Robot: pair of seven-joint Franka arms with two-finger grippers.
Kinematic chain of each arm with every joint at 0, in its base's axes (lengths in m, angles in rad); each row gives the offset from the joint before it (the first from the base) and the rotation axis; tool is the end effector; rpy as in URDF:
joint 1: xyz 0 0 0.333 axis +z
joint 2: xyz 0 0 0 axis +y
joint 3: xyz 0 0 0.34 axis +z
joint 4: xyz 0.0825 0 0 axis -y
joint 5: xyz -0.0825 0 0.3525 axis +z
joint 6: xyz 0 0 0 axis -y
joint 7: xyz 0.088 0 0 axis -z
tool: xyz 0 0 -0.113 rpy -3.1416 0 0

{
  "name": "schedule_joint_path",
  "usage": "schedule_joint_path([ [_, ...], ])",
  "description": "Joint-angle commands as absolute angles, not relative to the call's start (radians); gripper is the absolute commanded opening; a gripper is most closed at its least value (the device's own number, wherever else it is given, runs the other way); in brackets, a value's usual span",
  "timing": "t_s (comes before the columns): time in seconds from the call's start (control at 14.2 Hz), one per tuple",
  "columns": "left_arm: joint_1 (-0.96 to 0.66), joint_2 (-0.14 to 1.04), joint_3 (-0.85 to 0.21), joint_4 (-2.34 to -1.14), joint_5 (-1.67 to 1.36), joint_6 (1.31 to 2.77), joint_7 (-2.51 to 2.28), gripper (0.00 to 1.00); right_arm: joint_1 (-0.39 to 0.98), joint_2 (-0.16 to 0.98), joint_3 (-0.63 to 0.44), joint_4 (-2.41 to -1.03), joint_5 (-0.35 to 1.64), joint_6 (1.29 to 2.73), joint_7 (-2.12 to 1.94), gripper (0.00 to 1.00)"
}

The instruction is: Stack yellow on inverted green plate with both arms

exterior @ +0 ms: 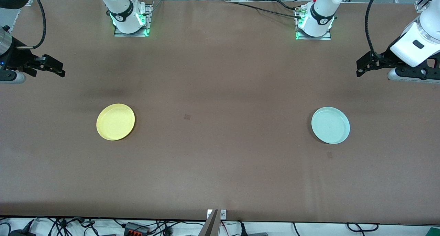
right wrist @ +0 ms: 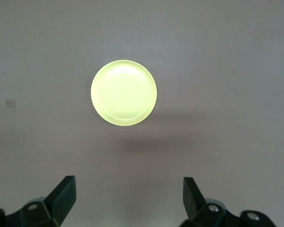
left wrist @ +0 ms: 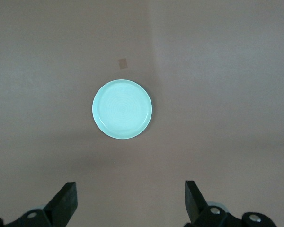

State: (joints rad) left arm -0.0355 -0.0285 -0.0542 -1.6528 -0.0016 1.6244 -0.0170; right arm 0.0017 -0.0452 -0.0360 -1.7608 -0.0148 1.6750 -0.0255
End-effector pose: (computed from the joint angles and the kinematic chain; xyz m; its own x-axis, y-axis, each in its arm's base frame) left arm 0.5151 -0.0469 0.6257 0.9974 -0.0725 0.0001 -0.0725 -0.9974 0.0001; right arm 0.5108 -0.0195 0.5907 0.9991 -0.0071 -0.0409 -0.0066 -0.9999 0.0120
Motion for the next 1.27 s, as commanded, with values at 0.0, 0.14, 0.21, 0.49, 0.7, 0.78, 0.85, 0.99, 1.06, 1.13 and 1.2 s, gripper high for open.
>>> schedule_joint_path([
  [0.0,-0.038,-0.011,-0.055,-1.621,0.017,1.615,0.0,1.0,-0.002,-0.048,-0.035,-1.755,-0.025,1.66,-0.04,1.0],
  [0.14,-0.038,-0.011,-0.055,-1.621,0.015,1.615,0.0,1.0,-0.002,-0.048,-0.035,-1.752,-0.023,1.661,-0.04,1.0],
  [0.21,-0.038,-0.011,-0.055,-1.621,0.015,1.615,0.002,1.0,-0.003,-0.048,-0.035,-1.75,-0.023,1.661,-0.04,1.0],
  [0.49,-0.04,-0.011,-0.055,-1.621,0.015,1.614,0.0,1.0,-0.003,-0.046,-0.037,-1.744,-0.023,1.661,-0.044,1.0],
  [0.7,-0.038,-0.011,-0.055,-1.621,0.015,1.614,-0.003,1.0,-0.002,-0.043,-0.035,-1.744,-0.023,1.661,-0.043,1.0],
  [0.78,-0.035,-0.009,-0.055,-1.621,0.014,1.615,0.008,1.0,-0.002,-0.043,-0.035,-1.746,-0.023,1.661,-0.041,1.0],
  [0.85,-0.035,-0.006,-0.055,-1.618,0.014,1.615,0.005,1.0,-0.002,-0.041,-0.035,-1.744,-0.023,1.661,-0.041,1.0],
  [0.99,-0.029,0.0,-0.054,-1.62,0.012,1.615,0.003,1.0,-0.002,-0.026,-0.035,-1.744,-0.025,1.663,-0.041,1.0],
  [1.06,-0.028,0.003,-0.054,-1.62,0.012,1.614,0.003,1.0,-0.002,-0.014,-0.035,-1.744,-0.023,1.67,-0.041,1.0],
  [1.13,-0.031,0.009,-0.054,-1.62,0.012,1.609,0.0,1.0,-0.002,0.01,-0.035,-1.74,-0.021,1.675,-0.041,1.0],
  [1.2,-0.031,0.011,-0.054,-1.62,0.012,1.609,0.003,1.0,-0.002,0.032,-0.035,-1.73,-0.021,1.678,-0.041,1.0],
])
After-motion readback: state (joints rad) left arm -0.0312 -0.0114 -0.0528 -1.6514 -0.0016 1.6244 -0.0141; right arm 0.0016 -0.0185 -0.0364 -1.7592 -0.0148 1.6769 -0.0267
